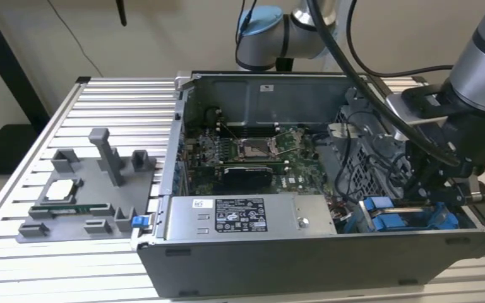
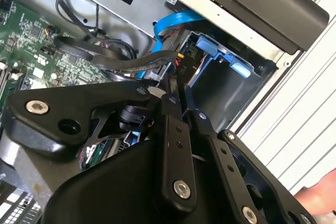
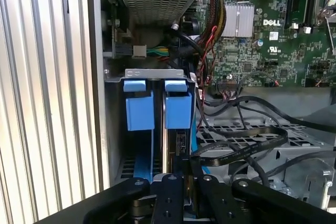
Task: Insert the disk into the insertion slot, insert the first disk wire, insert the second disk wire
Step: 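Insert the second disk wire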
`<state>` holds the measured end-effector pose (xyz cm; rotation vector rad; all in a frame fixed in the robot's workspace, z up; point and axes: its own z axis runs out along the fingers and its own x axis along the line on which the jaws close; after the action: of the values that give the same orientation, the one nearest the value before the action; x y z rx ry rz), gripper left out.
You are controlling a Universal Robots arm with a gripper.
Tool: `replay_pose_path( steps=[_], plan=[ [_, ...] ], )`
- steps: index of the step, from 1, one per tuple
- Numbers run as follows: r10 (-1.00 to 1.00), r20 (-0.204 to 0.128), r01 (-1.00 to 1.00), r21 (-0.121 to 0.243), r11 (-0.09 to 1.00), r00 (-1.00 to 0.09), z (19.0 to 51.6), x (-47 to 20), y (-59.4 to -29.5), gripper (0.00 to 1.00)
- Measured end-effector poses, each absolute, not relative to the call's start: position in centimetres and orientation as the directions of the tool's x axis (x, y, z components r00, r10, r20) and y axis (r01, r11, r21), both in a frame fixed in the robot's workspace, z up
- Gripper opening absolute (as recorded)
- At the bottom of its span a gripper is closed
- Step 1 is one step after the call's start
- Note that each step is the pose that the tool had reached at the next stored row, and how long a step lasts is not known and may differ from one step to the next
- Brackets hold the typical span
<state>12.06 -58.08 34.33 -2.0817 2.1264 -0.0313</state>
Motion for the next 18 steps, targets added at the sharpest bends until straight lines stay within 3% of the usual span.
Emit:
replay_pose_path(
  steps=[18],
  plan=[
    [-0.995, -0.103, -0.991, -0.13, 0.028, -0.014, 34.01, 12.09, -58.07, 0.0]
  ],
)
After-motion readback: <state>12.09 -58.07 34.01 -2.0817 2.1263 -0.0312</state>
